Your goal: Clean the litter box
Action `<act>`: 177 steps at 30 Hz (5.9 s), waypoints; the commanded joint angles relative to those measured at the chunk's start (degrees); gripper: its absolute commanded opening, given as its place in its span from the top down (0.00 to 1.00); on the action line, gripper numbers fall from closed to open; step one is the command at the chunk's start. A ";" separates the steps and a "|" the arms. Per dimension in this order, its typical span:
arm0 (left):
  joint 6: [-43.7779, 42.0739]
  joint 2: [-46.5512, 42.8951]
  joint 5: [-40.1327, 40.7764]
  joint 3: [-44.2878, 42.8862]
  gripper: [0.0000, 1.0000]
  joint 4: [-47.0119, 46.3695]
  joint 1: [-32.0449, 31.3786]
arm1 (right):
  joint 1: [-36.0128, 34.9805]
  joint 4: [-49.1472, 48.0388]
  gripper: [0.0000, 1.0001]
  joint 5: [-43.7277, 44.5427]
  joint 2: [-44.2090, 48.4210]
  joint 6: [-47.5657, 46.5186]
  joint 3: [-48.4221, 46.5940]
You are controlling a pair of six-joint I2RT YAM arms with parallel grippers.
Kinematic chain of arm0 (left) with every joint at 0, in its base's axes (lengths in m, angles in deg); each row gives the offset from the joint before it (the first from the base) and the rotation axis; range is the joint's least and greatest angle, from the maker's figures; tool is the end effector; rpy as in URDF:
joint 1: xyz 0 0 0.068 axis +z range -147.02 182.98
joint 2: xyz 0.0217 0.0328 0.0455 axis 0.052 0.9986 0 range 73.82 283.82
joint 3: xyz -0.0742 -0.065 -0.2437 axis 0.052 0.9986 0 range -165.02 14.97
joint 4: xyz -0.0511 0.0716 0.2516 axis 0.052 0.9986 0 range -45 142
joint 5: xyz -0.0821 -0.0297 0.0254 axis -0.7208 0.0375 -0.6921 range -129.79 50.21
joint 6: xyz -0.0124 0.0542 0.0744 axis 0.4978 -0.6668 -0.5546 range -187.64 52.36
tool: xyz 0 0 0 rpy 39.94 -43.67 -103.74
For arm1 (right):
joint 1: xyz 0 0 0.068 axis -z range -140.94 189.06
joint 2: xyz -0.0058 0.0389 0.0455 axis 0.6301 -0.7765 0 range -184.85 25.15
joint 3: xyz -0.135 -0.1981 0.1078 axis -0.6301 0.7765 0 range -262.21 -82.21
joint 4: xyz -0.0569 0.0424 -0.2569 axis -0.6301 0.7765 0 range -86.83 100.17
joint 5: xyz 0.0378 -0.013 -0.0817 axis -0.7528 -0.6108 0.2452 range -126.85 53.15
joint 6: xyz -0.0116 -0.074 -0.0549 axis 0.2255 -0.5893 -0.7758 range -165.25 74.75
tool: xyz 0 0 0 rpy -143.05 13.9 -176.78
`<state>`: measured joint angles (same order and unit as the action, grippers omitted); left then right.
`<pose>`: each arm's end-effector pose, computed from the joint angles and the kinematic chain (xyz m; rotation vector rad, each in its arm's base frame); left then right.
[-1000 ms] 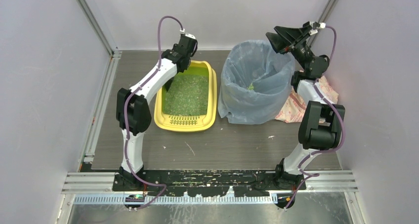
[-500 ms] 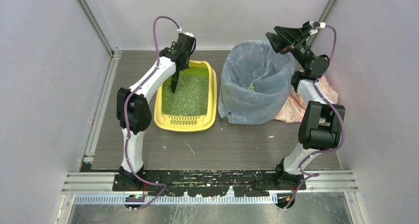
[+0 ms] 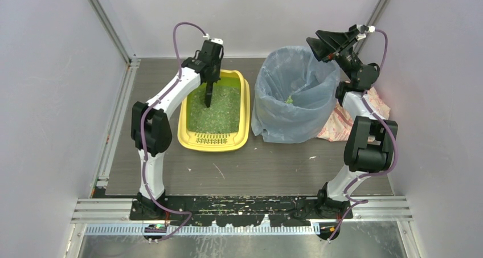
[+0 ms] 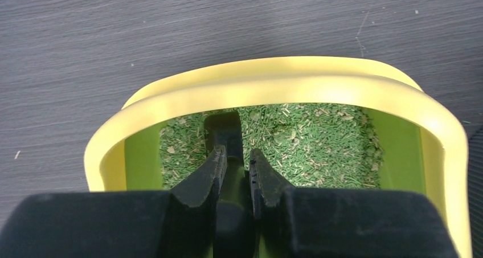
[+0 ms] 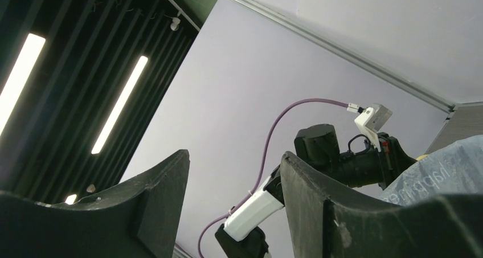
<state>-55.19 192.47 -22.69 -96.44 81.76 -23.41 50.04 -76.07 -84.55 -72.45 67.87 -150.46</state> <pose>0.4662 -0.2039 0.2573 0.1330 2.2929 0.0014 0.3898 -0.0127 0.3942 0.2469 1.2030 1.8832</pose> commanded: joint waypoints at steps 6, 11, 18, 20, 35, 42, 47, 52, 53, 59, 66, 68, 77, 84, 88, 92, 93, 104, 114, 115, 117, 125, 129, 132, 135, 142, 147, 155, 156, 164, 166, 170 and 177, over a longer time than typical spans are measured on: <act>4.70 -6.34 -16.49 7.46 1.00 -15.75 -1.18 | -0.26 -2.76 0.35 -0.20 0.13 0.08 -1.80; 4.03 -7.17 -21.65 11.26 1.00 -21.41 -1.07 | -0.25 -2.80 0.35 -0.24 0.20 -0.01 -1.62; 5.21 -7.62 -27.39 12.79 1.00 -24.44 -0.84 | -0.19 -2.76 0.35 -0.24 0.10 -0.18 -1.25; 6.97 -7.54 -29.77 12.95 1.00 -24.55 -0.24 | -0.26 -2.76 0.35 -0.20 -0.04 -0.10 -1.40; 14.44 -13.59 -36.56 22.95 1.00 -27.73 6.87 | -0.34 -2.76 0.35 -0.12 -0.53 0.13 -1.64; 19.33 -16.87 -41.27 27.37 1.00 -30.77 11.23 | -0.62 -2.76 0.35 -0.11 -0.77 0.09 -1.47; 24.19 -19.12 -44.35 31.16 1.00 -35.64 14.41 | -0.79 -2.76 0.35 -0.13 -0.84 0.08 -1.36; 30.23 -20.25 -47.93 33.86 1.00 -42.03 17.58 | -1.05 -2.80 0.35 -0.07 -1.25 0.17 -1.27; 30.82 -20.55 -48.22 34.27 1.00 -42.75 18.26 | -1.13 -2.77 0.35 -0.07 -1.28 0.17 -1.34; 33.04 -21.93 -50.87 35.11 1.00 -43.60 20.95 | -1.32 -2.76 0.35 0.02 -1.82 0.34 -1.57; 45.75 -22.23 -61.09 41.49 1.00 -58.57 26.08 | -1.37 -2.79 0.35 0.10 -3.09 0.70 -2.56; 48.48 -22.43 -63.35 43.13 1.00 -62.56 28.11 | -1.40 -2.84 0.35 0.15 -3.25 0.80 -2.74; 68.12 -19.17 -68.20 51.53 1.00 -89.46 32.79 | -1.75 -2.85 0.35 0.07 -3.73 1.05 -3.61; 77.68 -15.77 -67.24 55.51 1.00 -103.14 33.47 | -1.91 -2.85 0.35 0.07 -3.49 0.99 -3.21; 81.08 -14.05 -67.91 56.95 1.00 -108.49 32.89 | -2.04 -2.85 0.35 0.15 -3.66 1.05 -3.35; 88.29 -10.68 -66.79 58.04 1.00 -118.68 33.51 | -2.11 -2.82 0.35 0.15 -3.75 1.18 -3.51; 87.65 -10.63 -67.40 57.79 1.00 -118.75 33.50 | -2.17 -2.81 0.35 0.15 -3.76 1.22 -3.57; 85.44 -14.85 -65.97 55.50 1.00 -107.30 33.50 | -2.37 -2.85 0.35 0.20 -3.82 1.32 -3.98; 74.04 -23.14 -62.56 41.52 1.00 -70.03 27.32 | -2.47 -2.85 0.35 0.24 -3.40 1.22 -3.36; 73.84 -23.24 -62.09 40.30 1.00 -68.53 26.97 | -2.46 -2.85 0.35 0.20 -3.32 1.22 -3.30; 73.52 -23.63 -60.75 38.24 1.00 -66.06 24.17 | -2.46 -2.84 0.35 0.24 -3.13 1.14 -3.19; 67.40 -20.20 -56.55 22.85 1.00 -51.72 15.06 | -2.46 -2.76 0.36 3.19 -0.69 2.89 -6.24; 65.64 -16.68 -54.78 15.37 1.00 -48.85 11.65 | -2.38 -2.78 0.36 4.14 1.06 3.99 -8.78; 62.12 -13.31 -54.76 8.81 1.00 -44.16 9.25 | -2.19 -2.76 0.36 4.11 2.88 4.04 -8.32; 54.81 -10.32 -54.33 1.64 1.00 -37.43 6.67 | -1.46 -2.76 0.36 4.26 4.54 4.04 -7.64; 37.53 -2.05 -54.74 -18.19 1.00 -20.41 0.76 | 1.02 -2.78 0.36 4.81 7.43 4.17 -7.03; 24.00 -3.90 -53.36 -21.23 1.00 -18.13 -3.50 | 1.62 -2.76 0.36 4.60 7.91 3.61 -5.71; -0.38 -10.53 -39.79 -19.26 1.00 -10.00 -10.18 | 1.76 -2.76 0.36 4.33 7.07 3.42 -5.41; -1.22 -10.68 -39.05 -20.01 1.00 -9.27 -10.53 | 1.73 -2.78 0.36 4.36 6.86 3.42 -5.41; -6.34 -11.95 -36.20 -23.87 1.00 -6.87 -13.05 | 1.67 -2.85 0.36 4.09 5.81 3.41 -4.49; -5.71 -12.54 -35.78 -23.61 1.00 -7.24 -13.06 | 1.51 -2.85 0.36 4.03 5.60 3.25 -4.18; -2.86 -14.27 -33.70 -22.94 1.00 -9.06 -12.35 | 1.33 -2.89 0.36 3.85 5.35 3.20 -3.86; 26.52 -18.49 -45.14 -14.75 1.00 -25.18 4.11 | 1.11 -2.85 0.36 3.41 5.46 2.72 -2.20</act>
<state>-43.92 179.51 -63.43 -113.97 68.38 -28.70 51.53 -76.51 -80.95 -67.49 71.54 -153.09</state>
